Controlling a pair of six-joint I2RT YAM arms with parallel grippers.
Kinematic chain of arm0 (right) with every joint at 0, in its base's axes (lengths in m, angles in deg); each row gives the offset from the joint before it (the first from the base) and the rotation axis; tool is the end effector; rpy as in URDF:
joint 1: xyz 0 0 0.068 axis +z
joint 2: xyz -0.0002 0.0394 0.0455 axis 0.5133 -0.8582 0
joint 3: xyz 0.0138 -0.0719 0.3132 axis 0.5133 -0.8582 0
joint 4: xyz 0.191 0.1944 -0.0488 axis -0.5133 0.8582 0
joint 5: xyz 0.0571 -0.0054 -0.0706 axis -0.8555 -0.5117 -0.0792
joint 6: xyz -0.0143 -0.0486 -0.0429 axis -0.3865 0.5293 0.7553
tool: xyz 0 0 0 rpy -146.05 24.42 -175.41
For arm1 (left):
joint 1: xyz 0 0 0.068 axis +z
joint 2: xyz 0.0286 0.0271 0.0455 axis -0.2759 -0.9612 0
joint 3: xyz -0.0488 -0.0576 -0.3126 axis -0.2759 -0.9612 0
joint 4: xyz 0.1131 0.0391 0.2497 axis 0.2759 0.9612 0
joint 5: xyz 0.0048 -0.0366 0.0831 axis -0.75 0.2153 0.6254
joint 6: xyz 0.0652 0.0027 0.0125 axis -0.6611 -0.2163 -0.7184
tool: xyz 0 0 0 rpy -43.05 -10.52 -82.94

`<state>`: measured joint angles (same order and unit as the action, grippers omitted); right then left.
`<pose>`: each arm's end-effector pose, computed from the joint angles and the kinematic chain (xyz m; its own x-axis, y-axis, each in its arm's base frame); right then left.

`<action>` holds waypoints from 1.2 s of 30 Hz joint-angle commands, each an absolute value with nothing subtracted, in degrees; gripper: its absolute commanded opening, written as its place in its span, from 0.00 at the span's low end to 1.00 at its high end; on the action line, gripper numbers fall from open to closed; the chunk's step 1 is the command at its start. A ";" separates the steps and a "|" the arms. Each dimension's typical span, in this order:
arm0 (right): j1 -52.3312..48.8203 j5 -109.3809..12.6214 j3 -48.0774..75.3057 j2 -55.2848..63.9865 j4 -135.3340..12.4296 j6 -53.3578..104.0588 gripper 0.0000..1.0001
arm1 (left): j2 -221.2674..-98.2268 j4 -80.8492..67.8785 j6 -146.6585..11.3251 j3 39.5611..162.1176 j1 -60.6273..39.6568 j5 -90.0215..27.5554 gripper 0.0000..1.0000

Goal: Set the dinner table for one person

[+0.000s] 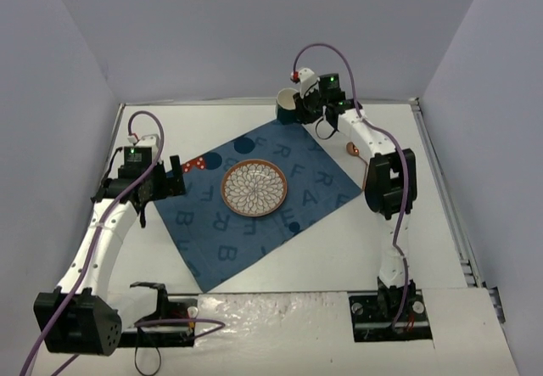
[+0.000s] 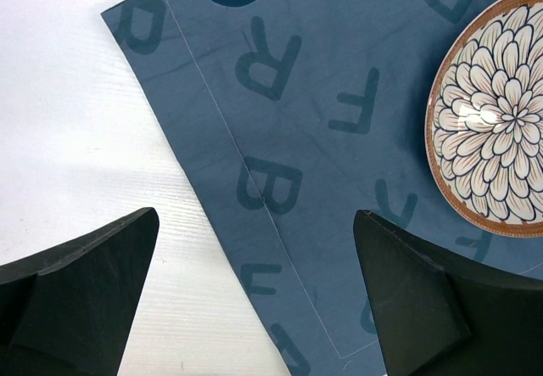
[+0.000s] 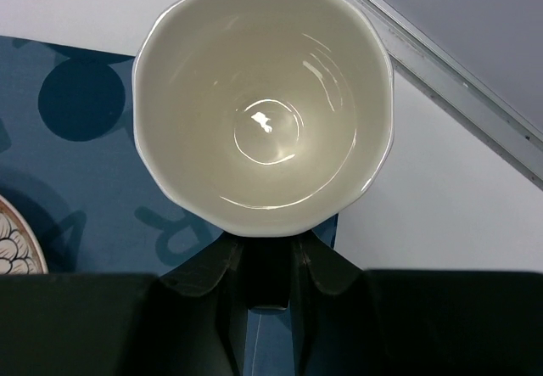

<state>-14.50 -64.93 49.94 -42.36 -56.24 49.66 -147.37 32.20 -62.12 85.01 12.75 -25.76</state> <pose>0.5637 0.1881 0.3032 -0.1502 -0.3300 -0.9320 -0.7003 0.7009 -0.1353 0.2359 -0.0160 0.3358 -0.6811 -0.2558 -0.6860 -0.1134 0.9625 -0.2464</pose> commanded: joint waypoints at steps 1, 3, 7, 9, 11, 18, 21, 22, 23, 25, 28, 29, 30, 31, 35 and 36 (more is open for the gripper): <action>-13.84 -62.97 55.19 -41.76 -63.10 49.67 0.00 | -147.36 30.34 -62.65 85.72 13.20 -24.82 0.97; -13.83 -62.22 55.57 -42.80 -62.83 49.38 0.00 | -147.22 30.34 -62.64 85.71 13.25 -24.82 0.97; -13.82 -62.29 56.03 -44.09 -62.40 49.10 0.00 | -147.27 30.34 -62.72 85.73 13.27 -24.92 0.97; -13.76 -62.36 56.12 -44.81 -62.40 48.94 0.00 | -147.27 30.34 -62.72 85.80 13.20 -24.99 0.97; -13.83 -62.74 56.42 -45.43 -62.40 48.86 0.00 | -147.19 30.34 -62.72 85.72 13.28 -25.07 0.97; -13.83 -63.18 57.42 -47.25 -62.31 48.25 0.00 | -147.10 30.34 -62.72 85.72 13.21 -25.09 0.97; -13.83 -62.94 56.92 -47.23 -62.31 48.32 0.00 | -146.88 30.37 -62.69 85.71 13.29 -25.12 0.97; -13.83 -62.86 56.71 -47.28 -62.31 48.42 0.00 | -146.84 30.43 -62.65 85.72 13.29 -25.17 0.97; -13.83 -62.70 56.62 -47.27 -62.31 48.42 0.00 | -146.92 30.50 -62.72 85.80 13.29 -25.18 0.97; -13.83 -62.52 56.37 -47.37 -62.31 48.59 0.00 | -146.92 30.42 -62.72 85.80 13.29 -25.26 0.97; -13.83 -62.05 56.29 -47.09 -62.31 48.37 0.07 | -146.89 30.48 -62.72 85.80 13.29 -25.26 0.97; -13.83 -61.88 56.19 -46.86 -62.31 48.30 0.14 | -146.86 30.54 -62.72 85.80 13.29 -25.26 0.97; -13.83 -61.73 56.09 -46.67 -62.31 48.23 0.20 | -146.83 30.60 -62.72 85.80 13.29 -25.26 0.97; -13.83 -61.61 55.95 -46.56 -62.31 48.16 0.27 | -146.82 30.59 -62.73 85.80 13.28 -25.26 0.97; -13.90 -60.18 54.25 -43.65 -62.31 48.03 0.43 | -146.68 30.53 -62.72 85.80 13.29 -25.26 0.97; -14.00 -59.79 53.63 -42.82 -62.31 47.87 0.46 | -146.63 30.51 -62.72 85.80 13.29 -25.29 0.97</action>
